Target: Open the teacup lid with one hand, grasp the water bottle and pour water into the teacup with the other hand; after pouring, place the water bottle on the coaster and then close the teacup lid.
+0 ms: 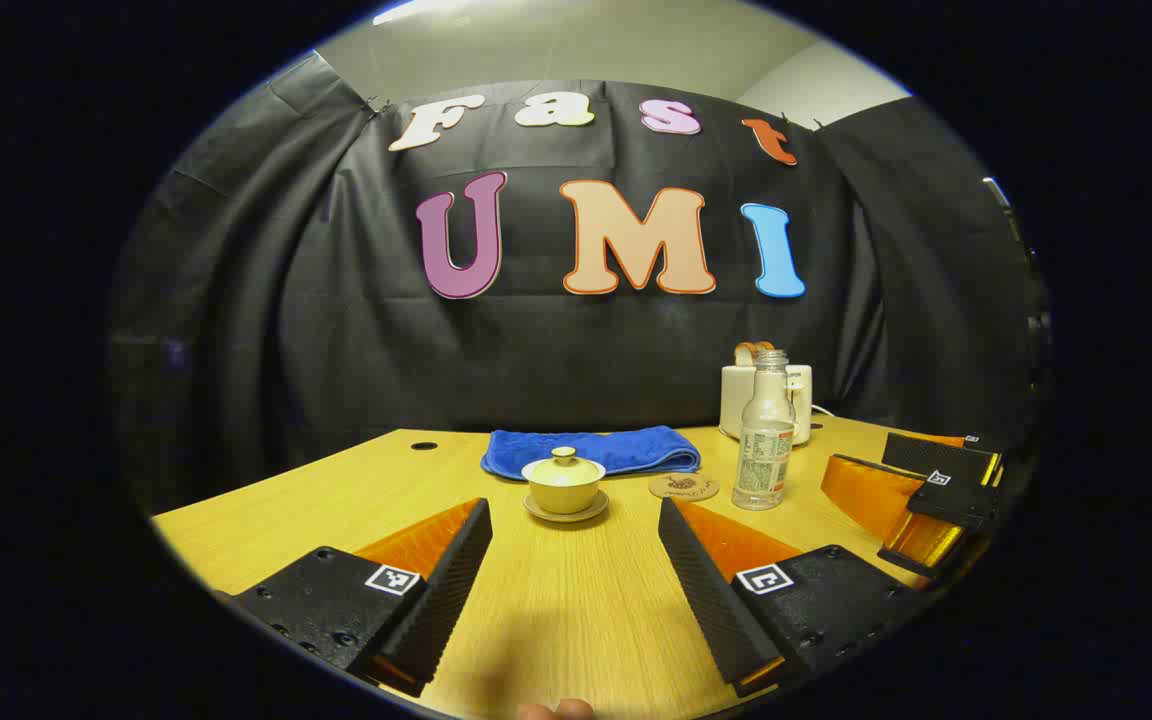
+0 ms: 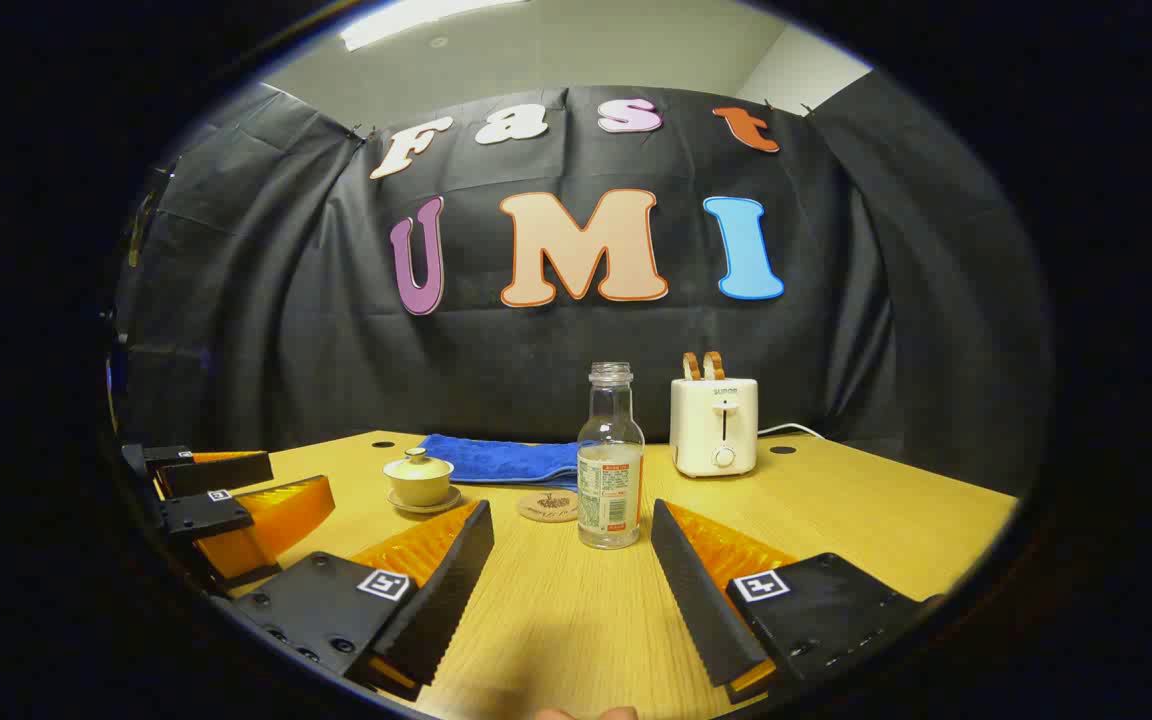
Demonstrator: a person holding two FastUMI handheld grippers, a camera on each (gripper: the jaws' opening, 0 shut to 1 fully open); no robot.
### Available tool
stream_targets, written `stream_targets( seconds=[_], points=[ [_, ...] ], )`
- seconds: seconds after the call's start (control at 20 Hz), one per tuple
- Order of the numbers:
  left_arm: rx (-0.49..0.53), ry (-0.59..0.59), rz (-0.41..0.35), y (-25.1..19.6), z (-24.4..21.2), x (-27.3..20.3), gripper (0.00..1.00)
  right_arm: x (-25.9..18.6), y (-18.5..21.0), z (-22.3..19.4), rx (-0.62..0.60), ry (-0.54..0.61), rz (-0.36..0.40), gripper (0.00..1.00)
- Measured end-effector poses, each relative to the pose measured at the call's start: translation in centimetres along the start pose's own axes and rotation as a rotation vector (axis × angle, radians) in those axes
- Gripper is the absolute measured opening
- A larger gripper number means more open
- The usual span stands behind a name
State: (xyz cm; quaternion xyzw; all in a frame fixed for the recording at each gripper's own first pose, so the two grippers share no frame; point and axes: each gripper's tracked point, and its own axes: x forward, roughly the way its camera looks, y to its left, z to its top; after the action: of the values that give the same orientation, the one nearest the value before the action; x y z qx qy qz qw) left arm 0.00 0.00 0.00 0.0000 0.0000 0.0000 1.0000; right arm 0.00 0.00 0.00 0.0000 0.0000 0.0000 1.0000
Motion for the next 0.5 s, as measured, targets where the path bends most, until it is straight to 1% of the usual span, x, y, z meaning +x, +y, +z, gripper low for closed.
stream_targets(
  seconds=[0.1, 0.15, 0.2, 0.25, 0.3, 0.35, 0.4, 0.45, 0.5],
  points=[
    [-0.001, 0.002, 0.023, 0.33, -0.08, 0.13, 0.99, -0.05, 0.03, -0.06, 0.000, 0.004, 0.000, 1.00],
    [0.000, -0.001, 0.023, 0.26, 0.09, 0.18, 0.99, -0.11, 0.04, 0.05, 0.000, 0.000, 0.001, 0.98],
    [-0.001, 0.002, 0.024, 0.17, -0.09, 0.04, 0.98, -0.06, 0.19, 0.02, 0.000, 0.000, 0.009, 1.00],
    [-0.001, 0.000, 0.024, 0.17, -0.05, -0.01, 0.98, -0.02, 0.31, -0.03, -0.001, 0.001, 0.014, 1.00],
    [-0.001, 0.001, 0.024, 0.16, -0.06, -0.02, 0.98, -0.06, 0.35, 0.02, 0.000, 0.001, 0.014, 0.98],
    [-0.001, 0.001, 0.024, 0.17, -0.05, -0.02, 0.98, -0.10, 0.40, 0.10, -0.001, 0.000, 0.015, 1.00],
    [-0.002, 0.001, 0.024, 0.12, -0.12, -0.03, 0.98, -0.04, 0.28, 0.05, 0.000, 0.001, 0.017, 0.98],
    [-0.002, 0.002, 0.024, 0.14, -0.10, 0.08, 0.99, -0.05, 0.37, 0.06, 0.000, 0.002, 0.021, 1.00],
    [-0.002, 0.001, 0.024, 0.10, -0.10, -0.05, 0.98, -0.19, 0.45, 0.04, 0.000, 0.001, 0.022, 1.00]
  ],
)
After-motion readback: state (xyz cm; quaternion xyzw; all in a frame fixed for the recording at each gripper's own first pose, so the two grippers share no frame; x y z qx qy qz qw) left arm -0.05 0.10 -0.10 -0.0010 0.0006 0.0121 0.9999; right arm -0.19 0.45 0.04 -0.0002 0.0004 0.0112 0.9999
